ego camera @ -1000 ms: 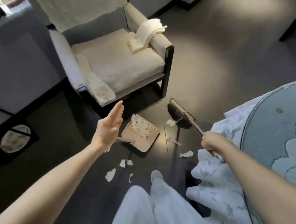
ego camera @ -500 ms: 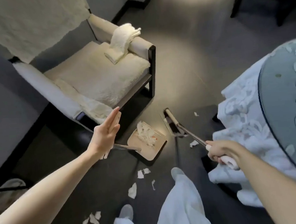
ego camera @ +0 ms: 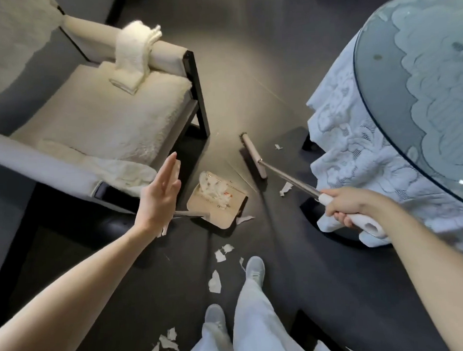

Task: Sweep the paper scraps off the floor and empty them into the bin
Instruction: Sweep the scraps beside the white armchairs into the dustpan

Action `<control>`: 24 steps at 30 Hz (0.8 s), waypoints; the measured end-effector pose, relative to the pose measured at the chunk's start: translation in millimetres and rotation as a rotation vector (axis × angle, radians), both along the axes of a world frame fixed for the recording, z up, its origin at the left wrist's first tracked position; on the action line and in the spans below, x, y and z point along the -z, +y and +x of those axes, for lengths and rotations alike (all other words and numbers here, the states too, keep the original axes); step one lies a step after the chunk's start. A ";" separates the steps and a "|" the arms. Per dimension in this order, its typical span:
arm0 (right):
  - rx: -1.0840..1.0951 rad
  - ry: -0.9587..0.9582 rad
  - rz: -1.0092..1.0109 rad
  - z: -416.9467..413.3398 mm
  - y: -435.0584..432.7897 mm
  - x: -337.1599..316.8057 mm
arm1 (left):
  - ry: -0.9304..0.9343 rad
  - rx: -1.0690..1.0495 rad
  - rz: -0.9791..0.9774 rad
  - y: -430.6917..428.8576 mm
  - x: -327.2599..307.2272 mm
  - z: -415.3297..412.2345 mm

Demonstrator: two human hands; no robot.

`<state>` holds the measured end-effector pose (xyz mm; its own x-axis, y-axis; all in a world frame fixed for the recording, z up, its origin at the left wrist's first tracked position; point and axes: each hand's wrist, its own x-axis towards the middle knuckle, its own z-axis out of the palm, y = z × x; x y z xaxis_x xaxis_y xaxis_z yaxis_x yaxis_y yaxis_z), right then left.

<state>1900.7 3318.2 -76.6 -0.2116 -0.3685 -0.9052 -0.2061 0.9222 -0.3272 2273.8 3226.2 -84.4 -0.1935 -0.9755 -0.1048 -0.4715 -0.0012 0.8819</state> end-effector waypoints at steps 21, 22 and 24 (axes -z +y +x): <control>-0.203 0.211 0.112 -19.0 -19.6 97.1 | -0.033 -0.069 0.004 -65.5 14.2 -37.0; -0.173 0.186 0.134 -12.1 -8.6 93.1 | -0.030 -0.056 0.002 -61.1 13.1 -29.4; -0.144 0.171 0.161 6.9 15.8 86.6 | -0.026 -0.017 0.001 -46.8 9.1 -10.9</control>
